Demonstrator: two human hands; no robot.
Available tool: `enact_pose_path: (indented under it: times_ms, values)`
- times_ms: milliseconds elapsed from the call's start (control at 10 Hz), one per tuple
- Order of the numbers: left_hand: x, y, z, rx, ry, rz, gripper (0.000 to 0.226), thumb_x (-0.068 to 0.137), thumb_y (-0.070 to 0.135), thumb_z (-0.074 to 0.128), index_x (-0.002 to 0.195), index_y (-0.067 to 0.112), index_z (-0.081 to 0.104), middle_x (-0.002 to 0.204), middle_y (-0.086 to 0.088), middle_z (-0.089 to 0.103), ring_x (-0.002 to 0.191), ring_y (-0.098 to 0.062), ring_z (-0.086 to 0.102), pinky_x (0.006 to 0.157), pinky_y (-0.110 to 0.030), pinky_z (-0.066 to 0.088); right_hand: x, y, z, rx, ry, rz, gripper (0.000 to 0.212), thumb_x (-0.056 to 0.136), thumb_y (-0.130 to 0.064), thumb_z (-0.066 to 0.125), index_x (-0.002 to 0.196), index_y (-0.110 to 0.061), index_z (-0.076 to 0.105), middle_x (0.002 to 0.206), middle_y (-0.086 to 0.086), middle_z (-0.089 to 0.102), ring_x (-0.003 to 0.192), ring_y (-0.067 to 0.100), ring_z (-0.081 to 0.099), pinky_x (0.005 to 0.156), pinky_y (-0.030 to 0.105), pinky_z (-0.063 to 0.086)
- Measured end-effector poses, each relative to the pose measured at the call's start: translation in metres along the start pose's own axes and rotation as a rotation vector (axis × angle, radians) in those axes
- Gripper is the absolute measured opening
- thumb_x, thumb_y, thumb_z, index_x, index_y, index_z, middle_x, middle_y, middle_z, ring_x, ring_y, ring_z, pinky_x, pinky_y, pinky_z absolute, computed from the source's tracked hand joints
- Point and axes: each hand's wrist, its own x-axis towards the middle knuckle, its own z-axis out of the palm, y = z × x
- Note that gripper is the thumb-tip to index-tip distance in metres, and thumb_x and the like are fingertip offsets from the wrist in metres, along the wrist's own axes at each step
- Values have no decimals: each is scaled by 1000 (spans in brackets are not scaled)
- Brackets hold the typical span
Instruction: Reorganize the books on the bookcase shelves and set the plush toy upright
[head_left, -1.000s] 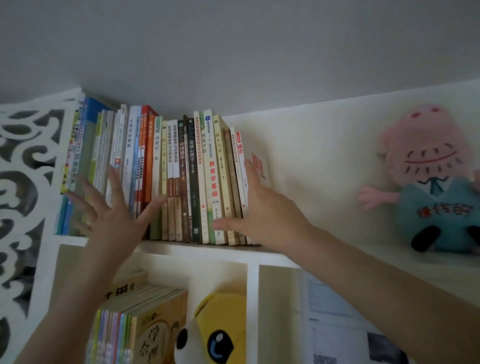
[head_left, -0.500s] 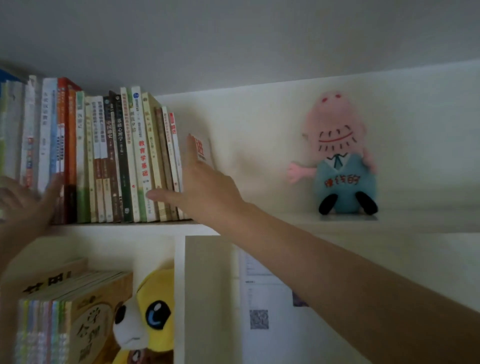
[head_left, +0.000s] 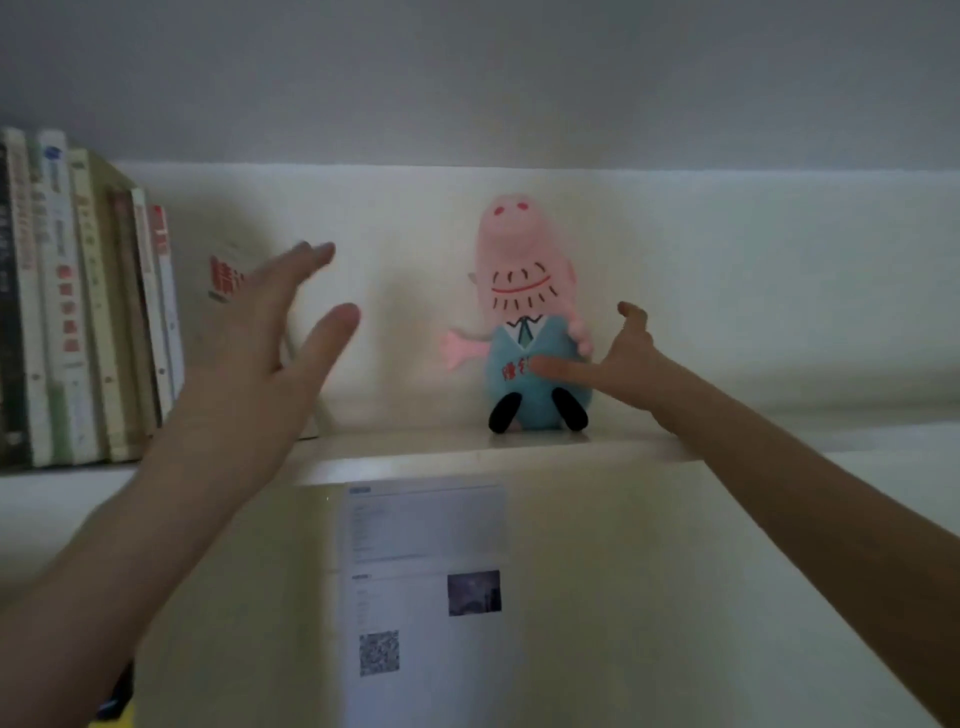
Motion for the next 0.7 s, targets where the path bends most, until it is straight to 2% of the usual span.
enact_pose_path:
  times_ms: [100, 200, 300, 400, 500, 600, 700]
  values:
    - [15, 9, 54, 18, -378, -204, 50, 93, 47, 43, 140, 30, 41, 140, 14, 42, 124, -3, 40, 99, -11, 27, 10, -3, 5, 48, -106, -18, 127, 66, -41, 83, 149, -22, -12, 142, 4, 34, 123, 30, 47, 72, 42, 55]
    - [38, 3, 92, 29, -670, -385, 51, 98, 43, 38, 141, 16, 40, 146, -4, 40, 125, -21, 45, 105, -33, 36, 18, -1, 9, 14, -162, -102, 91, 67, -39, 84, 140, -16, 35, 127, 1, 53, 109, 27, 60, 65, 48, 59]
    - [43, -8, 108, 13, -837, -457, 48, 99, 45, 34, 139, 21, 42, 138, -1, 47, 118, -18, 49, 99, -35, 40, 13, -1, 10, -96, -121, -135, 73, 67, -45, 82, 121, -7, 51, 113, 9, 61, 94, 24, 65, 59, 43, 60]
    - [43, -12, 110, 31, -903, -424, 48, 98, 48, 34, 134, 20, 50, 129, 2, 57, 117, -17, 53, 100, -37, 40, 6, 1, 9, -147, -55, -126, 65, 73, -45, 77, 111, -8, 40, 109, 6, 52, 87, 19, 59, 59, 38, 59]
    - [46, -13, 112, 90, -807, -355, 48, 98, 45, 37, 134, 18, 50, 139, -2, 50, 122, -19, 49, 104, -35, 37, 2, -2, 7, -196, -79, -198, 52, 78, -46, 72, 109, -12, 47, 99, 5, 56, 71, 8, 54, 47, 17, 50]
    - [42, -9, 107, 53, -736, -359, 48, 98, 43, 38, 136, 16, 48, 138, -5, 50, 119, -20, 50, 97, -29, 37, -7, -6, 1, -197, -94, -119, 71, 80, -56, 64, 128, -6, 47, 104, 4, 51, 86, 13, 54, 58, 17, 43]
    - [38, -11, 100, 106, -573, -273, 43, 97, 41, 42, 132, 19, 53, 135, -3, 54, 111, -13, 50, 88, -22, 31, -11, -8, -8, -172, 18, -50, 99, 77, -61, 64, 143, 1, 22, 132, 10, 39, 116, 23, 45, 84, 28, 40]
